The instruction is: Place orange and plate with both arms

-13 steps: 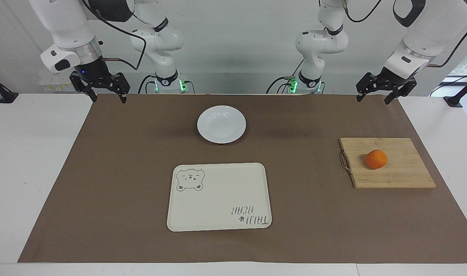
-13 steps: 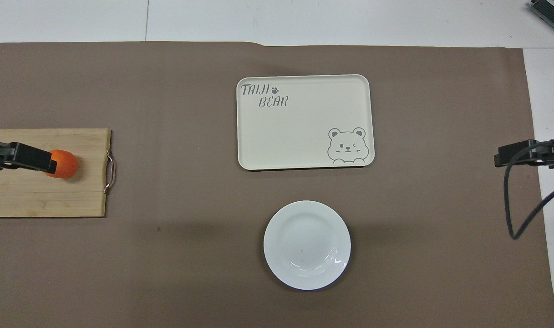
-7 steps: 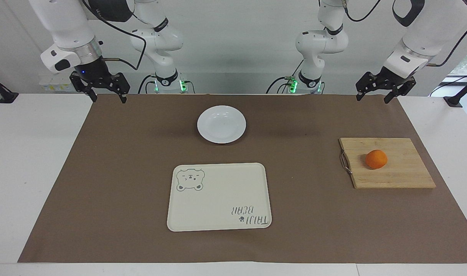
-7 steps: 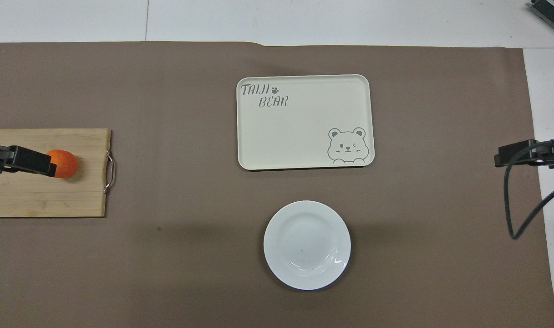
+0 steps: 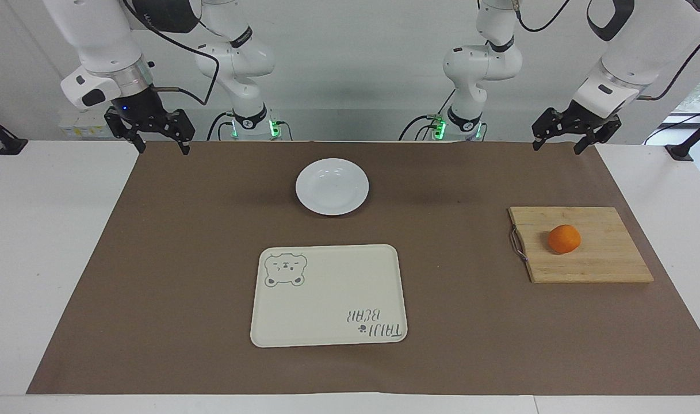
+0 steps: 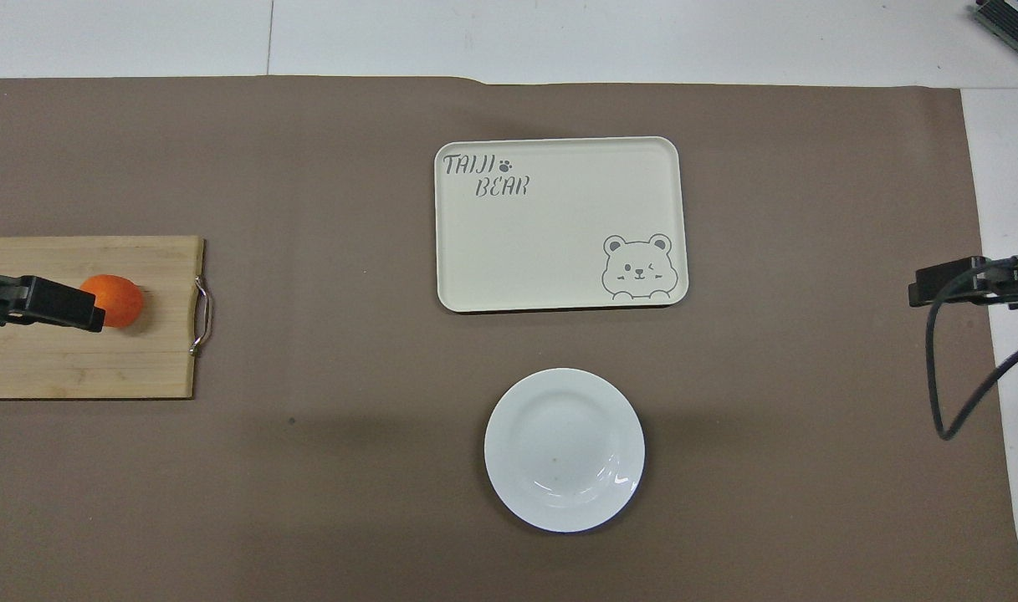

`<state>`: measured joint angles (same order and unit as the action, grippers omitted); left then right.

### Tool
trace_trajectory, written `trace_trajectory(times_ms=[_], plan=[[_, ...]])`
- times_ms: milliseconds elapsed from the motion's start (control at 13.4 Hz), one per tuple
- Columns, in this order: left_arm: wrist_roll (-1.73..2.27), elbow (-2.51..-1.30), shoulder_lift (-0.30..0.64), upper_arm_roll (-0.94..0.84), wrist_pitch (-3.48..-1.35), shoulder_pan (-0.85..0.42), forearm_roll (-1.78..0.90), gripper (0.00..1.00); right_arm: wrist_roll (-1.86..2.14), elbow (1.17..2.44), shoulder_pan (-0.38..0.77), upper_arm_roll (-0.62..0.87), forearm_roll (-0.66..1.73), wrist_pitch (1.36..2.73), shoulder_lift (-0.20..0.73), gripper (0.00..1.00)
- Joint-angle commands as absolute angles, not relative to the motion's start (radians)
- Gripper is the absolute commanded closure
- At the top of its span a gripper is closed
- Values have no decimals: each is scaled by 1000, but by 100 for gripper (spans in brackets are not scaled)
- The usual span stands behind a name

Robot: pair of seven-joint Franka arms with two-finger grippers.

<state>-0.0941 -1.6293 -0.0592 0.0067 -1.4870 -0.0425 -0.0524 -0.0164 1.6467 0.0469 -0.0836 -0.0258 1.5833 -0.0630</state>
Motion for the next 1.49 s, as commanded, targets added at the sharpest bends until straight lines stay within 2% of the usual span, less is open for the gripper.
trace_trajectory(times_ms=[0,374,972,1420], plan=[[-113,-1677,-95,11,-1505,-32,-32,0,-17,1643,38,-80,-17,1571,-64,0],[-207,-1753,-89,18,-1607,18,-32,0,-17,1643,38,-78,-17,1569,-64,0],[-431,-2002,-55,18,-1958,141,-32,0,-17,1643,38,-80,-18,1571,-64,0],[-452,-2036,115,18,-2155,150,-32,0,-17,1643,38,-78,-18,1571,-64,0]])
